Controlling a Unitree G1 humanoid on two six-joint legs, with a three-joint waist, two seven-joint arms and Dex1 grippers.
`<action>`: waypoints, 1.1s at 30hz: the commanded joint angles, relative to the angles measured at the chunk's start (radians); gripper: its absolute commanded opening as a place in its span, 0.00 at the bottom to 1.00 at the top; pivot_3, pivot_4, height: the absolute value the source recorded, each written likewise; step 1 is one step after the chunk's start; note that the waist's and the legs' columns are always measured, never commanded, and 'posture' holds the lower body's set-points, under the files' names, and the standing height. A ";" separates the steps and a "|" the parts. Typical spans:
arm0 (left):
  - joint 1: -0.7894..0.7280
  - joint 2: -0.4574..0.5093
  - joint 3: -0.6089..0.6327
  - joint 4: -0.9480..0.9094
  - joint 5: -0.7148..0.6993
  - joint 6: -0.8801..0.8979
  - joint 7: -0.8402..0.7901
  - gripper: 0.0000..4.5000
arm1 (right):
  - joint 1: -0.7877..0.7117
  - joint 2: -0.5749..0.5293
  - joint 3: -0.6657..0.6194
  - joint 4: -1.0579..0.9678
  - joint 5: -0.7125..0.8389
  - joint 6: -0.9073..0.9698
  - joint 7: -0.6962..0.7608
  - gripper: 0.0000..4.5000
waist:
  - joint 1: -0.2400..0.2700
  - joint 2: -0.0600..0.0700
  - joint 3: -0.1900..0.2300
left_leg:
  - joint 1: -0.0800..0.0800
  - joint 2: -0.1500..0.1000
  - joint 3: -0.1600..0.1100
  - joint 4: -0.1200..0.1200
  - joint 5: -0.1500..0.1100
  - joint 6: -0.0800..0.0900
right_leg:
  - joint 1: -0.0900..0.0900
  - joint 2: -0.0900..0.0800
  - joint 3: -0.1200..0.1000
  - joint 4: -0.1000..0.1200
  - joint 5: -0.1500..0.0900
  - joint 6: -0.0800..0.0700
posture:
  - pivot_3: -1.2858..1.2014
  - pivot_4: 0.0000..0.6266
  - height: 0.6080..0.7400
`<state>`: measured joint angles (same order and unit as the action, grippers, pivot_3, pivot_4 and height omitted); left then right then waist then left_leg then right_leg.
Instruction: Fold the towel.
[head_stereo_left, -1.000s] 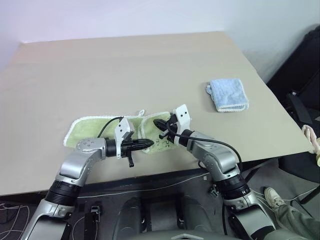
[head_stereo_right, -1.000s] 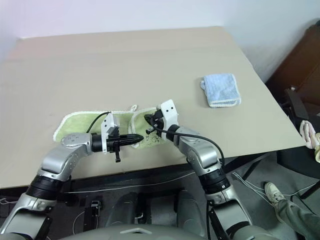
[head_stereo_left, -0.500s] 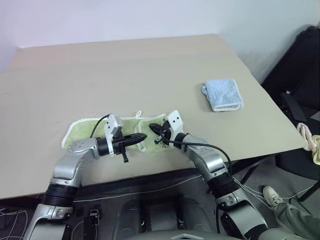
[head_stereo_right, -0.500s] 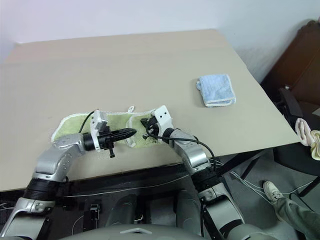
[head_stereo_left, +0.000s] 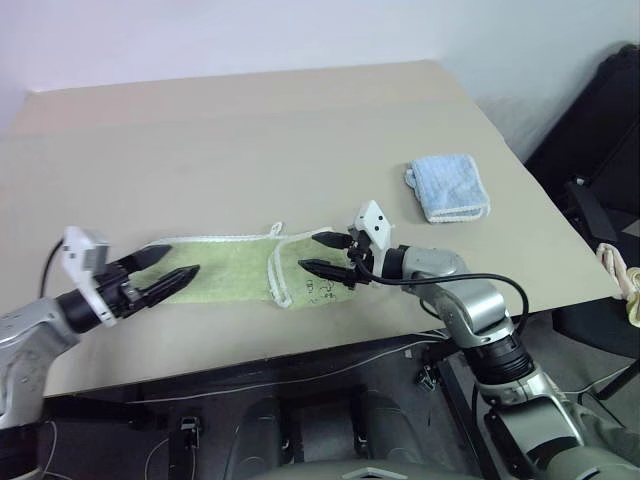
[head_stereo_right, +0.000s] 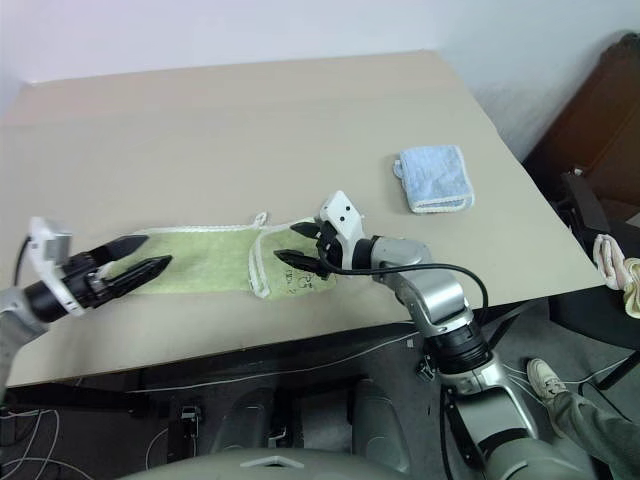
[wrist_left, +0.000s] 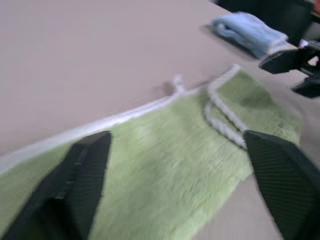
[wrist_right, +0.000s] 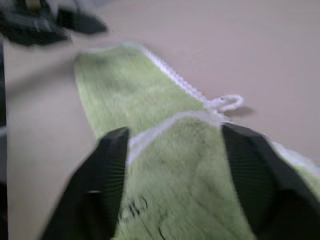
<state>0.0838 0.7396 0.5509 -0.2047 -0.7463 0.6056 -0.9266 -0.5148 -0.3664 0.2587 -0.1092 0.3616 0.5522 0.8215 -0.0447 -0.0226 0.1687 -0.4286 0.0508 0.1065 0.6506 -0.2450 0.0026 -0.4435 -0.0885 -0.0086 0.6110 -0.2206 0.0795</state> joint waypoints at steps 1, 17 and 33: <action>0.077 0.001 0.099 -0.085 -0.005 0.014 0.071 1.00 | -0.048 -0.022 0.010 -0.009 -0.021 -0.049 0.058 0.93 | 0.000 0.000 0.000 | 0.000 0.000 0.000 -0.001 0.000 0.000 | 0.000 0.000 0.000 0.000 0.000 0.000 | 0.52 0.24 1.00; 0.102 -0.231 0.276 -0.146 -0.407 0.396 0.734 1.00 | -0.137 0.021 0.002 0.156 -0.166 -0.202 0.003 1.00 | 0.001 -0.001 0.000 | 0.001 -0.001 0.000 -0.001 0.000 -0.001 | 0.001 -0.001 0.000 0.000 0.000 -0.001 | 0.52 0.24 1.00; 0.009 -0.277 0.244 -0.102 -0.622 0.404 1.094 1.00 | -0.097 -0.009 -0.019 0.097 -0.190 -0.165 -0.023 1.00 | 0.001 -0.001 0.000 | 0.002 -0.001 -0.001 -0.001 0.001 -0.003 | 0.001 0.000 0.000 0.001 0.000 -0.001 | 0.52 0.24 1.00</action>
<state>0.0769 0.4481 0.7704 -0.2893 -1.3284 1.0126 0.1340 -0.6155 -0.3705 0.2639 0.0365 0.1691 0.3886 0.8012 -0.0439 -0.0235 0.1684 -0.4267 0.0498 0.1058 0.6491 -0.2439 0.0000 -0.4423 -0.0891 -0.0087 0.6124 -0.2210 0.0784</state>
